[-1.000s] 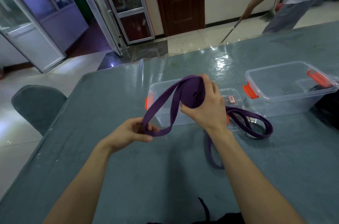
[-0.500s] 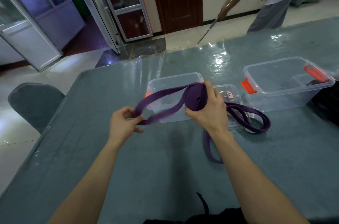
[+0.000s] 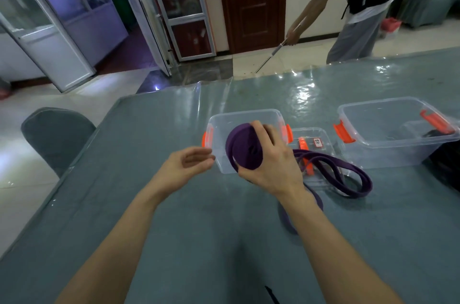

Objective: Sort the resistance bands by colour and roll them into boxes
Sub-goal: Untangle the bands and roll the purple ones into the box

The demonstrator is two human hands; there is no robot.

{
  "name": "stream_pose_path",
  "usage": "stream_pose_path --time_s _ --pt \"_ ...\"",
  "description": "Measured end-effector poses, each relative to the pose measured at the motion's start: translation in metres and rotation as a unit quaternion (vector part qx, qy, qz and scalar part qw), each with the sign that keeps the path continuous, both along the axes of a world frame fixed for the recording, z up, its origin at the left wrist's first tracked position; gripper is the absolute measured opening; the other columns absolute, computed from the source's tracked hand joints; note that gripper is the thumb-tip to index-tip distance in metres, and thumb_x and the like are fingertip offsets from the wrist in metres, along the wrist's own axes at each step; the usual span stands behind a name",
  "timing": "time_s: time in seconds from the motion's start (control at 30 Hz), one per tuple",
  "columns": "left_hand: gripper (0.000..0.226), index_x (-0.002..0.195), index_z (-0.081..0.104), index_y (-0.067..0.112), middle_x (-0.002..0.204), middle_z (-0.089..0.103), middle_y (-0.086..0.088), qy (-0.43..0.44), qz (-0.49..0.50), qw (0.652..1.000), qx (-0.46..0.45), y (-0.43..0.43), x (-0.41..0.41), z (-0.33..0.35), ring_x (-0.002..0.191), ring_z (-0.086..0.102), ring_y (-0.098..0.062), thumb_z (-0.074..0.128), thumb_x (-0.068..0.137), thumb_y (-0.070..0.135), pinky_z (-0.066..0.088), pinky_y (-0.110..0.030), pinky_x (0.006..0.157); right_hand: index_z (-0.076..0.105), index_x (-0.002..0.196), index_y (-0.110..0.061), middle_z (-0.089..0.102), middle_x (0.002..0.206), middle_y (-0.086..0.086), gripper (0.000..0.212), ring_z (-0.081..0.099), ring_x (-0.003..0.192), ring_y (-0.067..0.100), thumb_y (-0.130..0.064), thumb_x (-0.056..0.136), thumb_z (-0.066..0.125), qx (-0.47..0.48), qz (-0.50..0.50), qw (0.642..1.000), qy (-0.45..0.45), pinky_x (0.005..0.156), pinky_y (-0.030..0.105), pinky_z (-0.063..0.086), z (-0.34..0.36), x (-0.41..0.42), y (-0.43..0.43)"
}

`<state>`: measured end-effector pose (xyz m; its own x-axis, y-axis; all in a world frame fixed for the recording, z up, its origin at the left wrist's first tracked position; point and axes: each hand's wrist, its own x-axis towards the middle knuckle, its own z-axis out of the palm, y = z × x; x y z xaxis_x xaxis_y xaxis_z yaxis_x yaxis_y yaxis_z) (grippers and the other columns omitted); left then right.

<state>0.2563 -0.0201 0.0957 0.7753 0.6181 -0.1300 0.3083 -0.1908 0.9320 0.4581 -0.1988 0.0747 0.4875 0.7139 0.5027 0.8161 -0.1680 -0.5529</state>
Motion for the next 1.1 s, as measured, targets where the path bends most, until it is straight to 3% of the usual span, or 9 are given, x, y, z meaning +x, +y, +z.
stream_pose_path --time_s 0.1,0.3,0.53,0.63,0.73,0.8,0.9,1.03,1.1 --pt "0.054 0.132 0.075 0.018 0.118 0.083 -0.005 -0.080 0.005 0.997 -0.007 -0.008 0.022 0.029 0.114 0.079 -0.024 0.088 0.086 0.044 0.062 -0.035 0.101 0.039 0.158 -0.023 0.049 0.146 0.003 0.106 0.063 0.114 0.033 -0.042 0.067 0.090 -0.008 0.023 1.000 -0.009 0.083 0.047 0.062 0.002 -0.012 0.006" --pt "0.025 0.099 0.087 0.027 0.098 0.085 -0.006 -0.048 0.019 0.998 0.030 -0.001 0.018 0.041 0.094 0.084 -0.022 0.098 0.078 0.022 0.067 -0.030 0.083 0.037 0.157 -0.027 0.048 0.146 0.003 0.102 0.064 0.108 0.033 -0.042 0.068 0.087 0.005 0.034 0.999 -0.023 0.080 0.045 0.062 0.000 -0.029 0.022" --pt "0.024 0.096 0.088 0.022 0.094 0.085 -0.010 -0.027 0.029 0.999 0.015 0.014 0.002 0.047 0.090 0.084 -0.025 0.100 0.076 0.022 0.064 -0.022 0.077 0.033 0.159 -0.029 0.046 0.148 0.002 0.105 0.064 0.112 0.031 -0.041 0.071 0.089 -0.003 0.041 0.999 -0.016 0.080 0.041 0.062 0.005 -0.048 0.042" --pt "0.023 0.093 0.088 0.018 0.090 0.084 -0.012 -0.005 0.029 0.999 0.024 0.028 -0.007 0.053 0.086 0.084 -0.027 0.101 0.074 0.023 0.065 -0.025 0.076 0.023 0.161 -0.038 0.040 0.151 -0.007 0.112 0.063 0.118 0.025 -0.044 0.072 0.091 -0.061 0.088 0.993 0.052 0.082 0.039 0.060 0.012 -0.051 0.054" --pt "0.031 0.092 0.088 0.015 0.088 0.084 -0.013 0.012 0.020 0.999 0.032 0.042 -0.017 0.062 0.084 0.083 -0.029 0.101 0.068 0.030 0.067 -0.030 0.078 0.018 0.164 -0.044 0.048 0.151 -0.021 0.128 0.056 0.128 0.008 -0.055 0.063 0.095 -0.125 0.160 0.956 0.210 0.098 0.034 0.055 0.023 -0.037 0.060" --pt "0.027 0.091 0.088 0.020 0.086 0.084 -0.010 0.022 -0.003 0.998 0.055 0.052 -0.021 0.069 0.082 0.084 -0.023 0.102 0.069 0.028 0.064 -0.023 0.073 0.043 0.156 -0.047 0.060 0.143 -0.029 0.109 0.058 0.133 0.003 -0.063 0.062 0.096 -0.126 0.203 0.923 0.301 0.100 0.033 0.057 0.030 -0.026 0.060" --pt "0.024 0.089 0.088 0.029 0.084 0.084 -0.002 0.048 -0.049 0.992 0.103 0.064 -0.025 0.081 0.082 0.083 -0.017 0.103 0.071 0.026 0.063 -0.020 0.074 0.066 0.137 -0.046 0.074 0.126 -0.022 0.076 0.069 0.120 0.002 -0.064 0.068 0.092 -0.098 0.222 0.901 0.359 0.093 0.028 0.060 0.042 -0.021 0.065" --pt "0.025 0.091 0.089 0.030 0.084 0.084 0.007 0.105 -0.126 0.970 0.179 0.076 -0.024 0.097 0.083 0.083 -0.011 0.101 0.073 0.020 0.067 -0.029 0.083 0.083 0.108 -0.033 0.082 0.097 0.002 0.028 0.078 0.096 0.026 -0.046 0.084 0.089 -0.109 0.214 0.903 0.356 0.096 0.053 0.060 0.050 -0.031 0.079" --pt "0.025 0.095 0.089 0.027 0.085 0.084 0.010 0.126 -0.148 0.959 0.206 0.083 -0.024 0.105 0.083 0.082 -0.008 0.100 0.074 0.019 0.068 -0.034 0.086 0.084 0.102 -0.030 0.082 0.092 0.003 0.020 0.077 0.093 0.027 -0.043 0.088 0.087 -0.117 0.211 0.909 0.339 0.093 0.053 0.060 0.051 -0.037 0.083"
